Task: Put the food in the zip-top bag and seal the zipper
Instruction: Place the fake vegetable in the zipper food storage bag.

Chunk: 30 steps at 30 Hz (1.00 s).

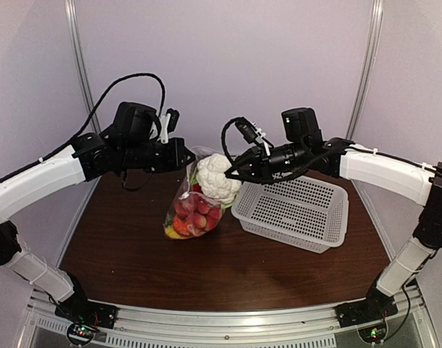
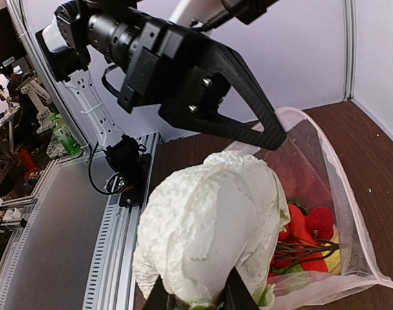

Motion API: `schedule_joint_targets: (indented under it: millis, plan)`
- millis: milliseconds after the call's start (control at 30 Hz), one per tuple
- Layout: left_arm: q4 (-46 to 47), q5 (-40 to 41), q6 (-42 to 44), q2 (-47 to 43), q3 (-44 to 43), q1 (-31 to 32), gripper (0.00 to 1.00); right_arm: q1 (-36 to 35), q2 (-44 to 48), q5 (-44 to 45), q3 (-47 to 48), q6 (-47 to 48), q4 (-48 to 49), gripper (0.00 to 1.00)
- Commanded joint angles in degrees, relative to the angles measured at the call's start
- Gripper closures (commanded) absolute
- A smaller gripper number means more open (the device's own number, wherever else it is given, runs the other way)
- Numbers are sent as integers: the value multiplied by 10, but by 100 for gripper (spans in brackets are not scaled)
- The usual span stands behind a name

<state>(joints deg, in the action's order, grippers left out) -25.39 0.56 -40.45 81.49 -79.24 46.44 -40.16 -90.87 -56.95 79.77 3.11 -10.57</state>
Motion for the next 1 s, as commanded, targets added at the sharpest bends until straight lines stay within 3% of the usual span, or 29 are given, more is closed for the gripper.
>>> schedule_joint_targets:
  millis: [0,167,333,400,467,567,633,733,867,967]
  plan:
    - [33,-6,-3,-19,-8,-2,100,0,-26,67,28,-20,-15,92]
    - [51,-61,-1,-9,-6,-1,100,-5,-80,139,105,-71,-104,92]
    - [50,-87,4,12,-19,9,100,-22,-68,242,132,-128,-123,87]
    - [50,-85,5,15,-21,15,100,-29,-68,302,148,-148,-139,88]
    - [50,-78,5,14,-25,19,100,-35,-81,302,154,-186,-147,94]
    - [51,-75,5,14,-35,22,100,-52,-92,298,131,-249,-128,95]
    - [51,-80,5,19,-41,24,100,-62,-97,312,126,-280,-122,88]
    - [50,-76,1,26,-41,30,100,-65,-87,316,110,-367,-79,88]
    - [61,-57,-12,22,-34,37,100,-44,-65,280,70,-533,49,77]
    - [63,-31,-15,6,-33,38,100,-38,-75,277,75,-547,74,68]
